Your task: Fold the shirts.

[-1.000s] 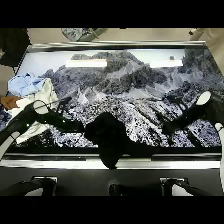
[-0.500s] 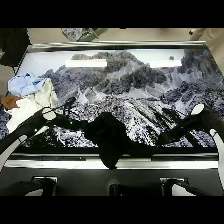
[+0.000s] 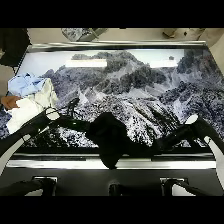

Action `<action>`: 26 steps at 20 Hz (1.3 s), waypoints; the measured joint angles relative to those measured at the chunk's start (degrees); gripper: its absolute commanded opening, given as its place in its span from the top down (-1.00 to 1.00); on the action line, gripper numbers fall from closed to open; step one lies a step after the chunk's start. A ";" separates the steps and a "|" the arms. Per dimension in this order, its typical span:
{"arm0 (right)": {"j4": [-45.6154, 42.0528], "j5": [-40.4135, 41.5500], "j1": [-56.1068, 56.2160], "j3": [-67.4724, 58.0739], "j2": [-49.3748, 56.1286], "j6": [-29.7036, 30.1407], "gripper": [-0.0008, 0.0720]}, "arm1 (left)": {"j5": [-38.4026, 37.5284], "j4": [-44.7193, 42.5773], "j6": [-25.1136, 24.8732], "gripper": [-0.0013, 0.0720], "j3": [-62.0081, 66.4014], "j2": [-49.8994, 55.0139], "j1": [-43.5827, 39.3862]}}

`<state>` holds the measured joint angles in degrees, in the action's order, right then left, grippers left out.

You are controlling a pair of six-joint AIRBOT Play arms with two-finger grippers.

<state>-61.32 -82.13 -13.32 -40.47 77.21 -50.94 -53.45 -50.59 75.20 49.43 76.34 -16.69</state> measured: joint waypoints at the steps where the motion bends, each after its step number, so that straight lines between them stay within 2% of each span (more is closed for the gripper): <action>1: 0.57 0.15 0.00 0.79 0.00 -0.07 -0.72 | -0.07 0.04 -0.02 0.87 0.00 -0.13 -0.09; 3: 1.18 0.66 0.15 2.14 0.00 -0.31 -0.67 | -0.11 0.15 -0.20 0.87 0.00 -0.37 -0.07; 4: 1.18 0.72 0.74 2.60 0.00 -0.33 -0.45 | -0.11 0.15 -0.20 0.87 0.00 -0.44 -0.07; 5: 0.87 1.33 1.75 3.04 0.00 0.00 0.87 | -0.11 0.17 -0.20 0.87 0.00 -0.50 -0.09; 7: -0.68 3.34 4.44 3.34 0.11 1.09 0.88 | -0.13 0.09 -0.20 0.87 0.20 -0.81 -0.09; 10: -0.61 2.25 7.08 0.87 -0.70 1.92 0.88 | -0.20 -1.14 -0.22 0.87 2.67 -2.80 0.07; 14: -1.07 -0.57 8.22 -8.87 -4.26 2.16 0.88 | -0.63 -3.41 -0.24 0.87 10.97 -7.65 1.03; 19: -6.93 -2.64 8.59 -33.09 -12.11 0.90 0.88 | -2.69 -9.77 0.22 0.87 29.75 -14.10 3.32; 23: -20.00 0.55 8.57 -55.04 -20.31 -3.82 0.88 | -3.21 -14.47 5.14 0.87 48.15 -19.74 8.90; 26: -26.16 4.02 8.59 -64.30 -26.62 -6.78 0.88 | -2.78 -15.54 9.14 0.87 56.78 -24.20 12.68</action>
<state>-87.48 -78.11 -4.73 -104.77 50.59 -57.71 -56.23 -66.13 84.33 106.21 52.14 -4.01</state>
